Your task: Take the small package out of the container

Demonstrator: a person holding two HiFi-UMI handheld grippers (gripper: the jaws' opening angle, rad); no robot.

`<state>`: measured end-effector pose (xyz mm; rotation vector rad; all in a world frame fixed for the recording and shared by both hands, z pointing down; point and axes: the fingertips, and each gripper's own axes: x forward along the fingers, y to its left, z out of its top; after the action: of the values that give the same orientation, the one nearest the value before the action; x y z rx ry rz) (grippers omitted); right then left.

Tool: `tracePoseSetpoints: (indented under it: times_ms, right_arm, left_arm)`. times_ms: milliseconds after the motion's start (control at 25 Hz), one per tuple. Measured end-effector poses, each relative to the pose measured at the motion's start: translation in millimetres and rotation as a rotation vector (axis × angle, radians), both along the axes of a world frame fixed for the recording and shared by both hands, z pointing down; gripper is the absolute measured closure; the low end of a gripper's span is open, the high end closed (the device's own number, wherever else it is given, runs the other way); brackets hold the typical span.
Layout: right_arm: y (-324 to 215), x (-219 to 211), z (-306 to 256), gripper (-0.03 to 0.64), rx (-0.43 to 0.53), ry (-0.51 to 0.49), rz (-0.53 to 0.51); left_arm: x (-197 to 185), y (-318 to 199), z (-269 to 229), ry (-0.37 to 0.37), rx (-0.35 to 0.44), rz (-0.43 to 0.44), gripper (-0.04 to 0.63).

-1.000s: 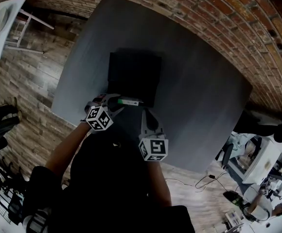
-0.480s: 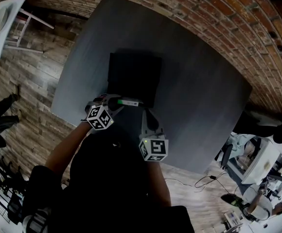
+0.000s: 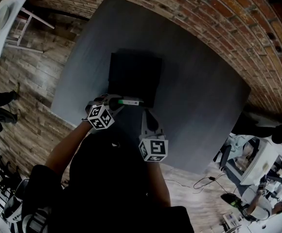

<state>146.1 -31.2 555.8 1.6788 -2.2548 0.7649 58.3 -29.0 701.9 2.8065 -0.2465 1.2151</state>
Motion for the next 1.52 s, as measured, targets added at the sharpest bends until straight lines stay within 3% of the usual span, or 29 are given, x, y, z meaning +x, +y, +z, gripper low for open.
tracePoseSetpoints:
  times_ms: [440,680,1520]
  right_arm:
    - [5,-2,-6,0.592,0.011,0.011,-0.004]
    - [8,-4,-9,0.592,0.018,0.015,-0.004]
    - [27,-9,-24,0.593,0.052,0.033,-0.011]
  left_arm:
    - [-3,-1,-5,0.010,0.016,-0.021,0.471]
    - [-12,-6,-9,0.044,-0.038,-0.096,0.482]
    - [-29,-7,-53,0.117,-0.019,-0.265,0.483]
